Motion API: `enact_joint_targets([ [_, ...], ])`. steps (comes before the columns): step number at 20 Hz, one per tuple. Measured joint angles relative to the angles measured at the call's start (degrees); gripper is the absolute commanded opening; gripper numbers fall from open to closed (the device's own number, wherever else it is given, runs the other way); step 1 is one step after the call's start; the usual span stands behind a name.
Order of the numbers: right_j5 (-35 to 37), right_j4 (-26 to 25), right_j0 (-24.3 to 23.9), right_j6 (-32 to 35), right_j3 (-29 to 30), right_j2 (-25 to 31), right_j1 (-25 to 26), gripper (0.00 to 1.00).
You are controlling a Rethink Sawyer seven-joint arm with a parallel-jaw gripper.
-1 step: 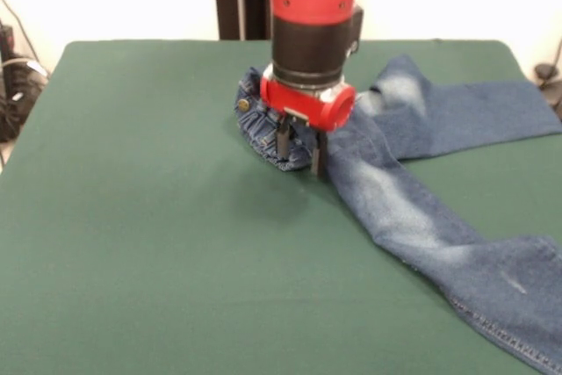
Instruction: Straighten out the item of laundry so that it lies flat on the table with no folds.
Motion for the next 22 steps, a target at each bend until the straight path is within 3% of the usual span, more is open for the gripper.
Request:
enact_joint_targets([
  [10, 0.00, 0.00, 0.00, 0.00, 2.14, 0.00, -4.07, 1.00],
  [22, 0.00, 0.00, 0.04, 0.00, 2.69, -0.02, -3.06, 1.00],
])
